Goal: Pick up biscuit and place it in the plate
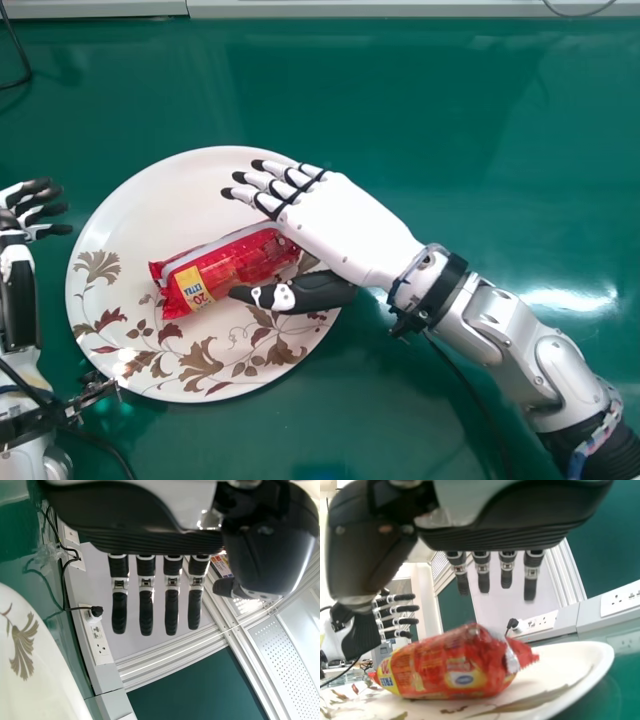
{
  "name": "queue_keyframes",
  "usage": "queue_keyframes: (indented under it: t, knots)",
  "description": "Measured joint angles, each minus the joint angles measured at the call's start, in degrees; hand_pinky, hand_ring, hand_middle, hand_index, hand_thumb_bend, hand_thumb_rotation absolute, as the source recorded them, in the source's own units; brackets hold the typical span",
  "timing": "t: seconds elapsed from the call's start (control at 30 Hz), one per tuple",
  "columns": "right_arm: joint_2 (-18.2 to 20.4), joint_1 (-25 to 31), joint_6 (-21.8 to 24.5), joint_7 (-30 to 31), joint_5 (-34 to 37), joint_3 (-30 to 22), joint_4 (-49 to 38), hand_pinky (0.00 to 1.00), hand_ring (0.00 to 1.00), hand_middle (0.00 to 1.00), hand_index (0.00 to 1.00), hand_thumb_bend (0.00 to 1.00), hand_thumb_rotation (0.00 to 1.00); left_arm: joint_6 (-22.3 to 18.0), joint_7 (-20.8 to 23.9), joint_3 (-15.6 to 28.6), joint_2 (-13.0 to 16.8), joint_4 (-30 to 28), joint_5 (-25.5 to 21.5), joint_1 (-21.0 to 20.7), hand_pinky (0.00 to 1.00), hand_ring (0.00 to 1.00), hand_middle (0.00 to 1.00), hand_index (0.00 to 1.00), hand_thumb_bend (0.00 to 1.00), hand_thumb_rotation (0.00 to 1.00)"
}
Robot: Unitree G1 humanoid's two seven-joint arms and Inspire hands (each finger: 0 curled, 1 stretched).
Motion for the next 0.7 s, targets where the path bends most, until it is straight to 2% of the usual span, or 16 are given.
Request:
queue_keyframes:
  t: [0.17, 0.3, 0.37, 0.5, 0.7]
  knots:
    - [-0.19, 1.08, 1.45, 0.79, -0.01, -1.43, -1.53, 0.93, 1.0, 1.0, 1.0, 1.0, 0.81, -0.24, -0.01, -0.16, 0.0, 0.21, 0.26, -0.14, 0.48, 0.62, 0.68, 0.71, 0.13, 0.09]
    - [-0.34, 2.91, 2.85, 0.92, 0.07, -3.12, -3.4, 0.9, 1.0, 1.0, 1.0, 0.99, 0.81, -1.0, 0.02, -0.19, 0.03, 0.64, 0.86, -0.26, 0.49, 0.63, 0.68, 0.7, 0.11, 0.05]
    - [-0.35, 4.26, 3.87, 0.59, 0.22, -4.65, -4.45, 0.88, 1.0, 1.0, 1.0, 0.98, 0.78, -1.27, 0.03, -0.23, 0.0, 0.72, 0.94, -0.13, 0.5, 0.63, 0.68, 0.71, 0.12, 0.11]
    - [0.32, 7.73, 5.75, -3.72, 0.69, -9.18, -6.12, 0.82, 0.95, 1.0, 0.99, 0.94, 0.76, -1.08, 0.33, -0.39, -0.41, 0.6, 1.39, 0.03, 0.52, 0.65, 0.69, 0.72, 0.14, 0.18]
    - [1.23, 13.37, 7.9, -10.66, 0.82, -15.11, -7.57, 0.77, 0.92, 0.98, 0.97, 0.92, 0.74, -0.86, 0.56, -0.66, -0.47, 1.52, 1.79, -0.68, 0.5, 0.62, 0.67, 0.7, 0.13, 0.22]
